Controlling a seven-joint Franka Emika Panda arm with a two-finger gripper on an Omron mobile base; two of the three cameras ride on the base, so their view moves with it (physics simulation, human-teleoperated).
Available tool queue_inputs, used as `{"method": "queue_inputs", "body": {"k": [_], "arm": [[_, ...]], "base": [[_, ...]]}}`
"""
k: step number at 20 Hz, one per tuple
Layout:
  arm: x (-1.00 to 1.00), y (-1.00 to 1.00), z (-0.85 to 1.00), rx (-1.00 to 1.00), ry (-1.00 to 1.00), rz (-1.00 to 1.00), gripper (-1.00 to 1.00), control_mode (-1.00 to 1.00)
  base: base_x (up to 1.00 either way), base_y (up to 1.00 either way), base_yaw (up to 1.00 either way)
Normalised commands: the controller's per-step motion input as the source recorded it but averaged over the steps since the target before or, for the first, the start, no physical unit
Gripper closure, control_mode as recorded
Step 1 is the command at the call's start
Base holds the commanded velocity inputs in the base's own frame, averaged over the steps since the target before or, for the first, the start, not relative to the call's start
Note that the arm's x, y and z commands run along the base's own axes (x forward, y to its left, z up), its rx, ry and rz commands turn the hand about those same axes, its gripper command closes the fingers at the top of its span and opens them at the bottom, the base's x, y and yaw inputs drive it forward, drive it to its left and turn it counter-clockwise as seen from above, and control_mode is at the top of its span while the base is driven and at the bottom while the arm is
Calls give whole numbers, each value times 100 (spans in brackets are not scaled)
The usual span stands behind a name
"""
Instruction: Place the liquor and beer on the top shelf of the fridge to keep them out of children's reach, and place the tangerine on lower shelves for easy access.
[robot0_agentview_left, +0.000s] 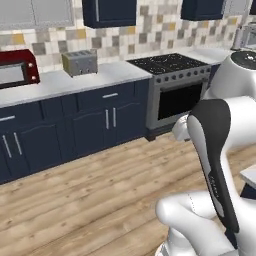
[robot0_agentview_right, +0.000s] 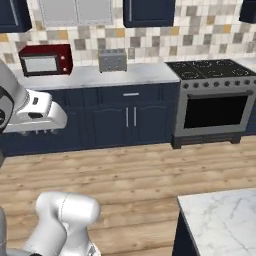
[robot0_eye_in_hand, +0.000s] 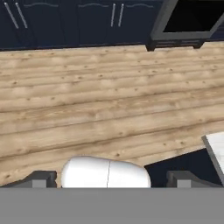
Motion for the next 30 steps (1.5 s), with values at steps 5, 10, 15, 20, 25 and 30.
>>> {"method": "queue_inputs", "body": {"k": [5, 10, 15, 20, 25, 30], "arm": [[0, 0, 0, 0, 0, 0, -100, 100], [0, 0, 0, 0, 0, 0, -100, 100], [0, 0, 0, 0, 0, 0, -100, 100], [0, 0, 0, 0, 0, 0, -100, 100], [0, 0, 0, 0, 0, 0, -100, 100], [0, 0, 0, 0, 0, 0, -100, 100]], "base": [[50, 7, -56], [48, 25, -53], [50, 23, -53], [52, 24, -52], [56, 29, -52], [60, 31, -52]]}}
